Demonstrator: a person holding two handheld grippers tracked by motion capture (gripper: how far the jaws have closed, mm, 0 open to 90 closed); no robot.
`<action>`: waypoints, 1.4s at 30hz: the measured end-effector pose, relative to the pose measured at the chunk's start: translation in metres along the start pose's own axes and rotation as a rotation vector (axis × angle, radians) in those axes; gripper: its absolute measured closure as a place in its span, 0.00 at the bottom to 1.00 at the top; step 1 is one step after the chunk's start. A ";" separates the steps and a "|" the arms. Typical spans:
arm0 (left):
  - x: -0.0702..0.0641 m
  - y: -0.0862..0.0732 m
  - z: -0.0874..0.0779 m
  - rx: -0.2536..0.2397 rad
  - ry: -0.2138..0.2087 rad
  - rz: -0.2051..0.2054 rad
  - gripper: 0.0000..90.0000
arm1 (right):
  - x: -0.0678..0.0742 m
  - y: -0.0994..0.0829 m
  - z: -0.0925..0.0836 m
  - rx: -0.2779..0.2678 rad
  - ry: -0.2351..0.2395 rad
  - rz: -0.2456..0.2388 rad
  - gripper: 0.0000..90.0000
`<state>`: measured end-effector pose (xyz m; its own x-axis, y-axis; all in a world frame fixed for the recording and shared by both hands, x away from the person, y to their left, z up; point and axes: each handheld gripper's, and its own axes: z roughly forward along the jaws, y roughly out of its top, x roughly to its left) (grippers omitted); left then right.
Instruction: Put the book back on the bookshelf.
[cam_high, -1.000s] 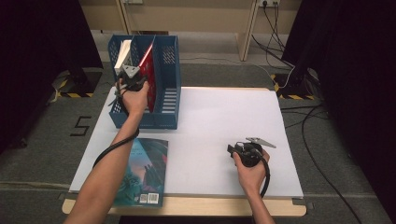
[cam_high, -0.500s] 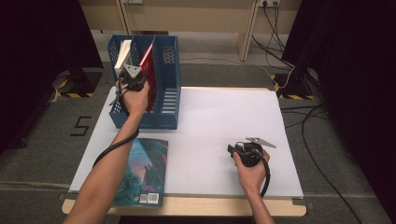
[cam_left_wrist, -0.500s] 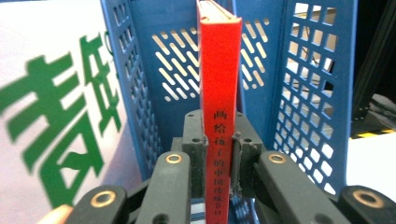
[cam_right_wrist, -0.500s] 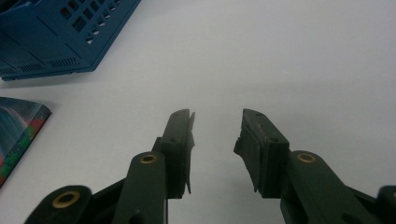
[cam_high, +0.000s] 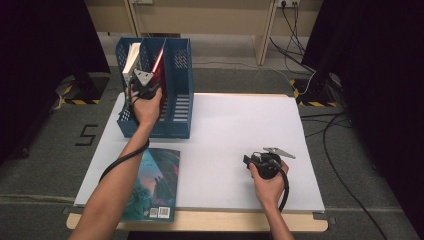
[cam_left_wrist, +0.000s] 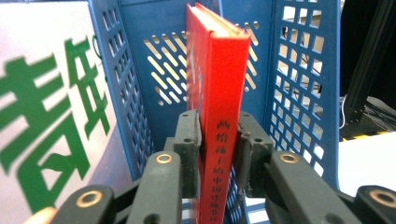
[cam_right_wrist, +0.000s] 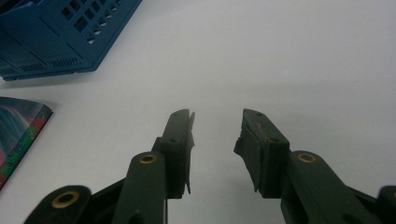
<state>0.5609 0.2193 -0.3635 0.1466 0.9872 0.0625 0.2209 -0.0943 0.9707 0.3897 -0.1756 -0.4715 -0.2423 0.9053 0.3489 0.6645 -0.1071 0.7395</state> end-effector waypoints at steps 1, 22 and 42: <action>0.000 0.000 -0.001 -0.003 -0.004 -0.002 0.77 | 0.000 0.000 0.000 0.000 0.000 0.000 0.70; 0.009 -0.014 -0.031 0.066 -0.143 -0.031 0.51 | 0.004 0.004 -0.002 -0.002 0.015 -0.003 0.67; 0.035 -0.014 -0.069 0.114 -0.215 -0.035 0.45 | 0.016 0.030 0.002 0.061 0.013 -0.056 0.49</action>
<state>0.4963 0.2641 -0.3586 0.3362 0.9412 -0.0337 0.3351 -0.0861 0.9382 0.4072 -0.1638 -0.4450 -0.2888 0.9038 0.3158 0.6915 -0.0312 0.7217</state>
